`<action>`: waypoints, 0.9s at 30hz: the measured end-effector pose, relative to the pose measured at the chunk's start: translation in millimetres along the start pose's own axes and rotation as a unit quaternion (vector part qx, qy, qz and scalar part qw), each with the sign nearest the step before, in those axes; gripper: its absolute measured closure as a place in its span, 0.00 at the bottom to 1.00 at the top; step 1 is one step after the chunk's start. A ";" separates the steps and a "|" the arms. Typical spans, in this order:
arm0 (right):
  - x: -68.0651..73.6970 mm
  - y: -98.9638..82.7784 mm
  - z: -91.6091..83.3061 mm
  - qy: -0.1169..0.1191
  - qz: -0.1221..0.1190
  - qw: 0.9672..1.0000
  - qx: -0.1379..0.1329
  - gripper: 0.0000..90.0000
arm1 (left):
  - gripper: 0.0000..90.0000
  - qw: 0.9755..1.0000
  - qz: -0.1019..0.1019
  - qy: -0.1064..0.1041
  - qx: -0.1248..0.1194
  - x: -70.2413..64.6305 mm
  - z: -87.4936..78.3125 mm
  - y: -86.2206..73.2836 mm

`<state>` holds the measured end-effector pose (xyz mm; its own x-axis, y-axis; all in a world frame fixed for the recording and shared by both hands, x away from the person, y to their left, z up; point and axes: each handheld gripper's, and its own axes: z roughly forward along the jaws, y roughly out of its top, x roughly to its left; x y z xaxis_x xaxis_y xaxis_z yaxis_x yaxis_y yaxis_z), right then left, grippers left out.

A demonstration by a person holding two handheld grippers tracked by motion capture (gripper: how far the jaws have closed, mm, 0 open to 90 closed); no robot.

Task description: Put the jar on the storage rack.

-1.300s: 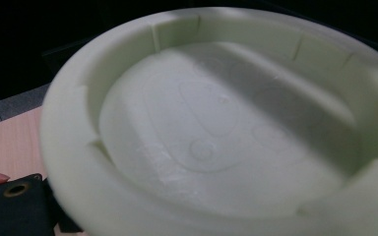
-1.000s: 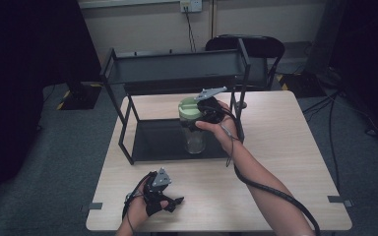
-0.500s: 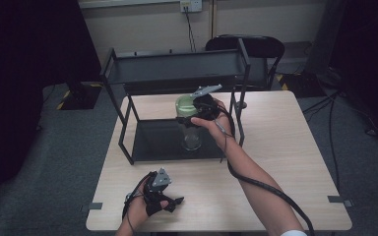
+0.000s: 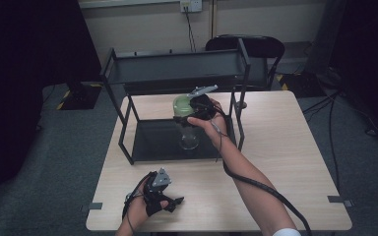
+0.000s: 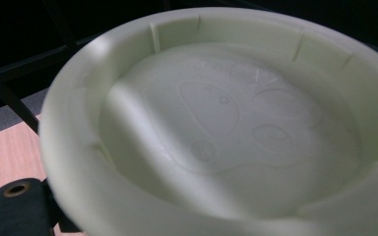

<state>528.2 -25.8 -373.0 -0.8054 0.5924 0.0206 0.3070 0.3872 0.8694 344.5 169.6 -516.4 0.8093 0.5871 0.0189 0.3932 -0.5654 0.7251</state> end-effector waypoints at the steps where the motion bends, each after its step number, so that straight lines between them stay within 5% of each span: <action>1: 0.2 0.0 0.8 -0.002 0.000 1.000 0.000 0.12 | 0.00 1.000 0.000 0.000 0.000 0.0 0.0 0.0; 27: 0.8 -7.8 6.7 -0.008 -0.011 1.000 -0.009 0.12 | 0.00 1.000 0.000 0.000 0.000 0.0 0.0 0.0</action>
<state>528.6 -23.7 -383.0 -0.8035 0.5953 -0.0064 0.2800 0.3875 0.8783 344.5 169.6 -516.4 0.8094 0.5869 0.0194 0.3928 -0.5657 0.7250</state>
